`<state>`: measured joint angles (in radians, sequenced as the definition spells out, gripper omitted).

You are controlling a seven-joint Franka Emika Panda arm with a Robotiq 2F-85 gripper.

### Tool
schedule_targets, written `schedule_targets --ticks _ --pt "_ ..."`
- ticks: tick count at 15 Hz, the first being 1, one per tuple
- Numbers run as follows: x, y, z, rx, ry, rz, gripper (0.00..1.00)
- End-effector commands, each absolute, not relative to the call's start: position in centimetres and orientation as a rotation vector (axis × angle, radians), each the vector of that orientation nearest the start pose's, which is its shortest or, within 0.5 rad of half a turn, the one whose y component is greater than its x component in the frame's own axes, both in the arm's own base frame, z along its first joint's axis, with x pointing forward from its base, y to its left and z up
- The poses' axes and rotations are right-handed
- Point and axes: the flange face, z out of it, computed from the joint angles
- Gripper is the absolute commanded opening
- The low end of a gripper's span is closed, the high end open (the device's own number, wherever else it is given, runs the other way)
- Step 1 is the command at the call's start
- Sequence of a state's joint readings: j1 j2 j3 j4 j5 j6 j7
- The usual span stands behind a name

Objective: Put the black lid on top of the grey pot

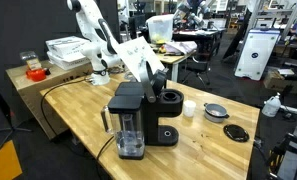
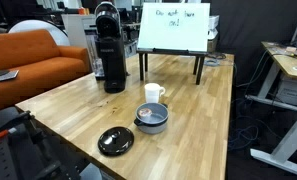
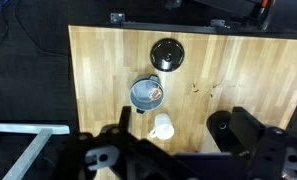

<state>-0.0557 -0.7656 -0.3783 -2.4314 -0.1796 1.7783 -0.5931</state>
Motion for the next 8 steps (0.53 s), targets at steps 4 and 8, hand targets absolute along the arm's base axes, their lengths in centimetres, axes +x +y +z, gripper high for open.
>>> schedule_targets --ticks 4,8 --pt "29.8 -17.4 54.5 -3.035 -0.48 -0.164 1.0" --pt "30.8 -15.6 53.4 -2.855 -0.629 -0.17 1.0"
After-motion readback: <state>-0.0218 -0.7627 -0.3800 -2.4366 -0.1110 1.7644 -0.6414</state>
